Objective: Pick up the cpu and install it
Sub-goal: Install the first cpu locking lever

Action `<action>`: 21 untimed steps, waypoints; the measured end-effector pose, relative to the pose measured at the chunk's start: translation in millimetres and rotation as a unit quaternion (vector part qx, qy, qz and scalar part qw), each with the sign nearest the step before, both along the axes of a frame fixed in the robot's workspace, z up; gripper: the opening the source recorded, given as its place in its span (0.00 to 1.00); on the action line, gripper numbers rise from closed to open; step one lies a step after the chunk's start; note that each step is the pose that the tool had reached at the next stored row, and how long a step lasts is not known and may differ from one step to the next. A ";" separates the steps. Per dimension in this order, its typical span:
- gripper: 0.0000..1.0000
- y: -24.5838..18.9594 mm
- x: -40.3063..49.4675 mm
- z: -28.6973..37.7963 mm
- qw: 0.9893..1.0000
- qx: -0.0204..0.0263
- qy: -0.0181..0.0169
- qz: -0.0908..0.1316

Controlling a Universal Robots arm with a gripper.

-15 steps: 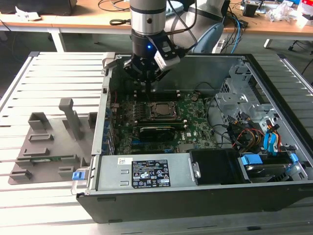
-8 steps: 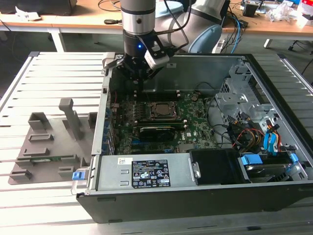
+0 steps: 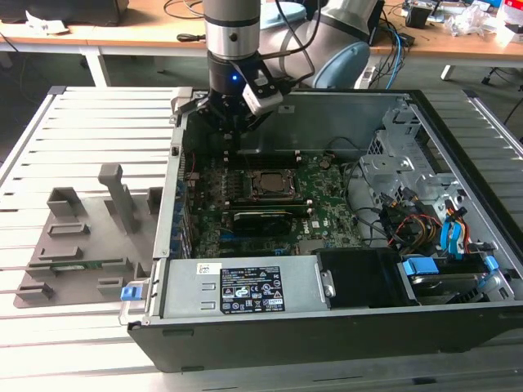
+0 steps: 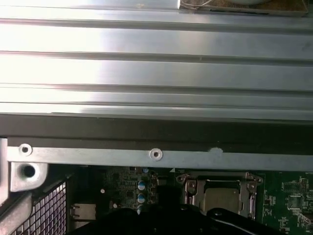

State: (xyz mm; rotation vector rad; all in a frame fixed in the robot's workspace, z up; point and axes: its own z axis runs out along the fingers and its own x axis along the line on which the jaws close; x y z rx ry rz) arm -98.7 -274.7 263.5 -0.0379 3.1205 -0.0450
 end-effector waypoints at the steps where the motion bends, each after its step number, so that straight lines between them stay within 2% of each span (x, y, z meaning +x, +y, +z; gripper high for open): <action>1: 0.11 0.0 1.7 0.0 1.000 0.000 0.000 0.000; 8: 0.11 0.0 12.0 0.0 1.000 -0.001 0.000 0.000; 15: 0.11 0.0 27.8 0.0 1.000 -0.001 0.000 0.000; 21: 0.11 0.0 36.7 -0.3 1.000 -0.002 0.001 0.000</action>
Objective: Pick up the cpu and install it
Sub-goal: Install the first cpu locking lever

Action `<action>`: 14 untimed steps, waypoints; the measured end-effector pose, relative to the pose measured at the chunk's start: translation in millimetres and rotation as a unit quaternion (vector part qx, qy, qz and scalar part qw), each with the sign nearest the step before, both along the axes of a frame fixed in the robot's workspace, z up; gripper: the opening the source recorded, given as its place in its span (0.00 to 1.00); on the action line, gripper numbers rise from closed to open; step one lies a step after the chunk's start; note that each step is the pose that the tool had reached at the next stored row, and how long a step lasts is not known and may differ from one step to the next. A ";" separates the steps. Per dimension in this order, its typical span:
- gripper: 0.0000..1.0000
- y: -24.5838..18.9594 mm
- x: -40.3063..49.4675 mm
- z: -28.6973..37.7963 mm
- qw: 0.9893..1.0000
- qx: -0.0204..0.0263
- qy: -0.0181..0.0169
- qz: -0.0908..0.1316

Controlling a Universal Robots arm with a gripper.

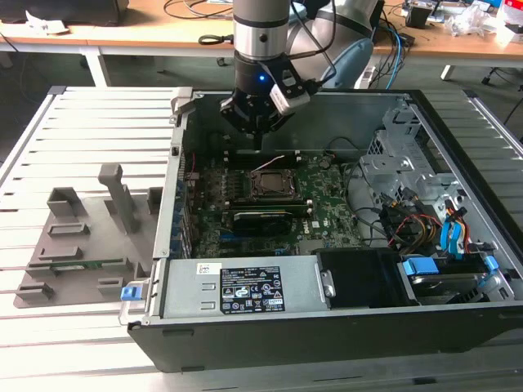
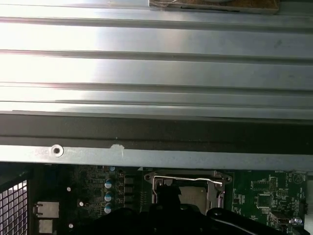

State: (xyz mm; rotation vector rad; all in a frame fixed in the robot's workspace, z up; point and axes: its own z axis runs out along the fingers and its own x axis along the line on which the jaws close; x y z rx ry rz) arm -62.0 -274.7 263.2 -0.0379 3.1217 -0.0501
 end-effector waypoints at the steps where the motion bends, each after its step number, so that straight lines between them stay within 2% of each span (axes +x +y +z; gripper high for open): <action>1: 0.11 0.0 0.0 -0.6 1.000 0.000 0.000 0.000; 9: 0.11 0.0 0.0 -8.8 1.000 0.000 0.000 0.000; 14: 0.11 1.0 0.0 -20.8 1.000 0.000 0.000 0.000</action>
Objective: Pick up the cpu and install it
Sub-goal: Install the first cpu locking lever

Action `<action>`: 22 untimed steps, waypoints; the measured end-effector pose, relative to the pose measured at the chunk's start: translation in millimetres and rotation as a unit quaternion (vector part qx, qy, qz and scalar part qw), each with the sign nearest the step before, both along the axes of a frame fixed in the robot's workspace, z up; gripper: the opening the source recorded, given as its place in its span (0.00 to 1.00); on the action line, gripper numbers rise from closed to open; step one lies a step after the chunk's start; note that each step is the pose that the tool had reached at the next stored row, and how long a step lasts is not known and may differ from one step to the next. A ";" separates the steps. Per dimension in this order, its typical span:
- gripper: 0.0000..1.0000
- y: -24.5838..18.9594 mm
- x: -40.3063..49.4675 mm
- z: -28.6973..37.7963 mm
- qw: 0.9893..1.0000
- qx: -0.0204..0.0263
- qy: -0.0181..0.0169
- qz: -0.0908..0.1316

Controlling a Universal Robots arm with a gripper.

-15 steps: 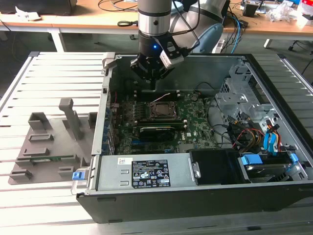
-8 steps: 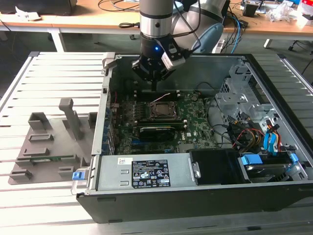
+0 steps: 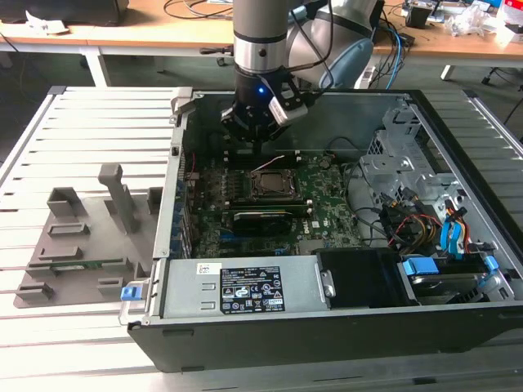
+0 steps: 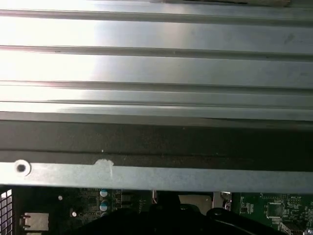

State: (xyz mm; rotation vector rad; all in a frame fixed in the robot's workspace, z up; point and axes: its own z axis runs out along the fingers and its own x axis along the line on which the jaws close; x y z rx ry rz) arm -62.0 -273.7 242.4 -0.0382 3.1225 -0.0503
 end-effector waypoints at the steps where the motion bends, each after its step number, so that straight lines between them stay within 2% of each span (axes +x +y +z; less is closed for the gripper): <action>1: 0.11 0.4 0.3 -1.1 1.000 0.000 0.000 0.000; 8: 0.11 1.2 1.4 -4.1 1.000 0.000 0.000 0.000; 18: 0.11 1.2 1.4 -12.5 1.000 0.000 0.000 0.000; 22: 0.11 2.1 3.7 -16.3 1.000 0.001 0.000 0.010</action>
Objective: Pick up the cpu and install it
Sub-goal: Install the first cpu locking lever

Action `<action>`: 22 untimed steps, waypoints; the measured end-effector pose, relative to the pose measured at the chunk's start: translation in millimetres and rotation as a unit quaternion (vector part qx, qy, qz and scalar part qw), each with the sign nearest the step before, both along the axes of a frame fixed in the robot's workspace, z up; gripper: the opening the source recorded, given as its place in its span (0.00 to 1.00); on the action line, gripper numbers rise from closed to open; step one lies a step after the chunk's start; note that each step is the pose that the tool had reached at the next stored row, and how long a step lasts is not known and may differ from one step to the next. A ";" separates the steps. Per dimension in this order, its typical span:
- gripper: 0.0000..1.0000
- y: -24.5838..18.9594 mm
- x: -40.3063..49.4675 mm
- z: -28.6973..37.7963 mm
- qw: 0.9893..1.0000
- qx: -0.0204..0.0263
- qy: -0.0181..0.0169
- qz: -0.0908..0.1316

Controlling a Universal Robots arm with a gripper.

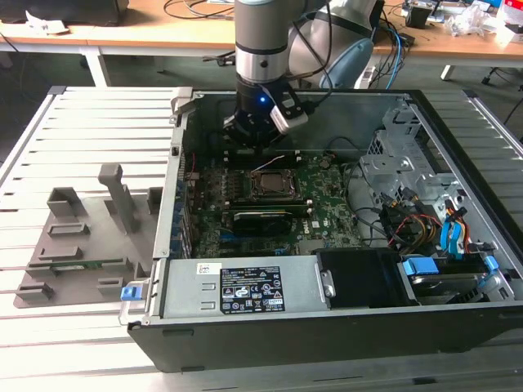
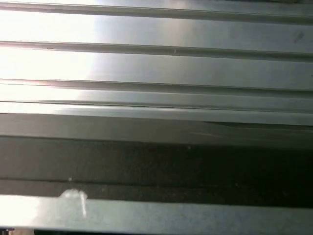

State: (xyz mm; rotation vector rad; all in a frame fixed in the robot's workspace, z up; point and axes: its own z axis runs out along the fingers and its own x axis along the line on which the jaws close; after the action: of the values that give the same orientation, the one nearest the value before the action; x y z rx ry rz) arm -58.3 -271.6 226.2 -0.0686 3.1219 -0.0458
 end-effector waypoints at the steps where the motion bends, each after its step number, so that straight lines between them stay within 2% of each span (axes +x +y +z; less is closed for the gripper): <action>1: 0.11 0.1 0.8 -0.9 1.000 0.000 0.000 0.005; 3: 0.11 0.4 2.4 -2.3 1.000 0.000 0.000 0.019; 11: 0.11 2.5 10.6 -7.5 1.000 0.000 0.000 0.022; 20: 0.11 2.5 22.4 -15.2 1.000 0.000 0.000 0.024; 22: 0.11 2.5 27.3 -16.9 1.000 0.000 0.001 0.024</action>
State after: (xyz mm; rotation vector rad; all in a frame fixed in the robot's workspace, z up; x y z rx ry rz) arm -31.0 -269.2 209.2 -0.1443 3.1198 -0.0451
